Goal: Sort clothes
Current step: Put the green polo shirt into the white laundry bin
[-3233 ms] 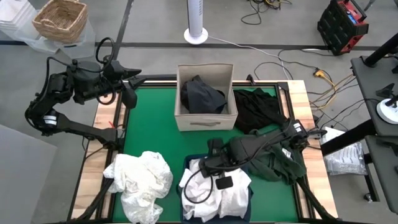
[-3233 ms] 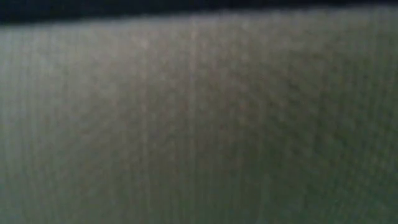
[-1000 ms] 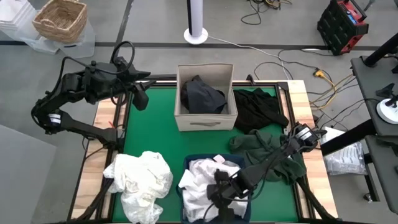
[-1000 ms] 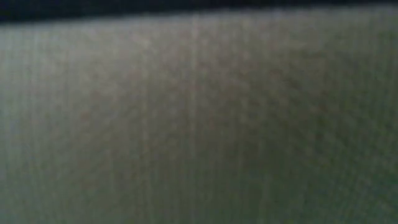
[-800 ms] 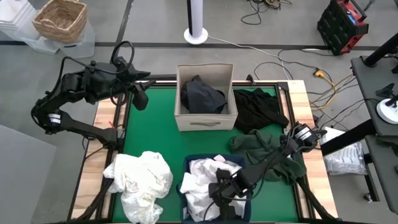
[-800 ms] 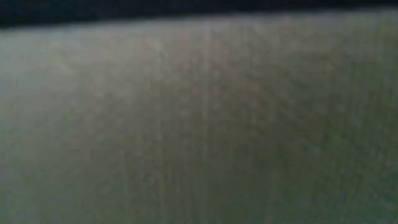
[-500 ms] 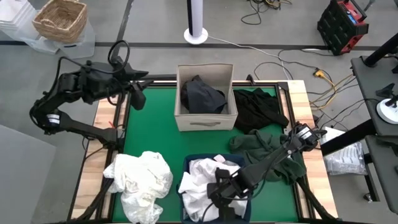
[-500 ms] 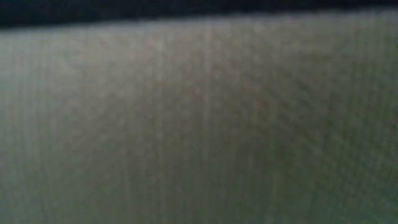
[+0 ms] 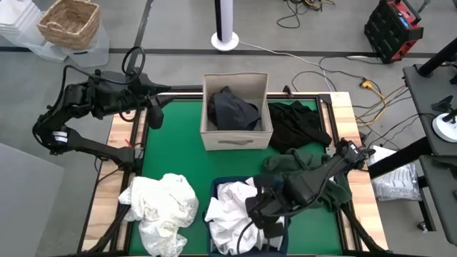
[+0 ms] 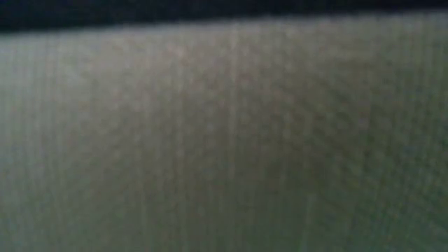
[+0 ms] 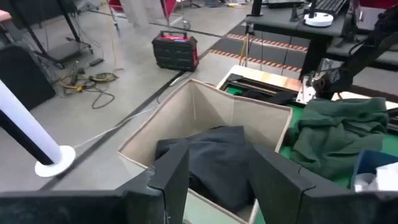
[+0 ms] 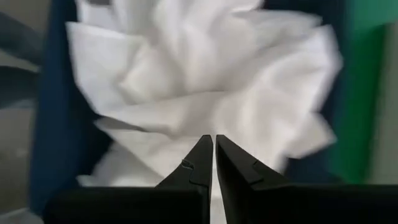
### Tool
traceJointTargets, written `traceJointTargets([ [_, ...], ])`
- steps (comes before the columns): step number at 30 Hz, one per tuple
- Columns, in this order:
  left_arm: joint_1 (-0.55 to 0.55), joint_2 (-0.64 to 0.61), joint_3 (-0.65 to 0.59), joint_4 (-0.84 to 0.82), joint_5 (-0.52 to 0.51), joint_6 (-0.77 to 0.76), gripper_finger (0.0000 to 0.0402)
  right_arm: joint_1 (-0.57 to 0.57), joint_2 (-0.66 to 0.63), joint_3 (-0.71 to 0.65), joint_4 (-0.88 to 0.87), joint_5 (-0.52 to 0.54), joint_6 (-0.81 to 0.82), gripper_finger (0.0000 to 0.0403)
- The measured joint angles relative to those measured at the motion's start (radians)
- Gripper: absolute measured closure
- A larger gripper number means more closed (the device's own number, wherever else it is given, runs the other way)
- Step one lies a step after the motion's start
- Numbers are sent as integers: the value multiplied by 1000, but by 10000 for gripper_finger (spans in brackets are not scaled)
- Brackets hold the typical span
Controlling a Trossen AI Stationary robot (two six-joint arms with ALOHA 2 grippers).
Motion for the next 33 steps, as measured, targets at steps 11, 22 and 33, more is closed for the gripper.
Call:
traceJointTargets([
  [11, -5, 1, 0, 4, 22, -102, 257, -139, -155, 8, -27, 161, -178, 390],
  [22, -53, 10, 0, 3, 23, -141, 257, -359, -466, -237, -26, 256, -26, 390],
  [33, -54, 66, -16, 0, 17, -167, 257, -518, -733, -649, 57, 254, 164, 390],
])
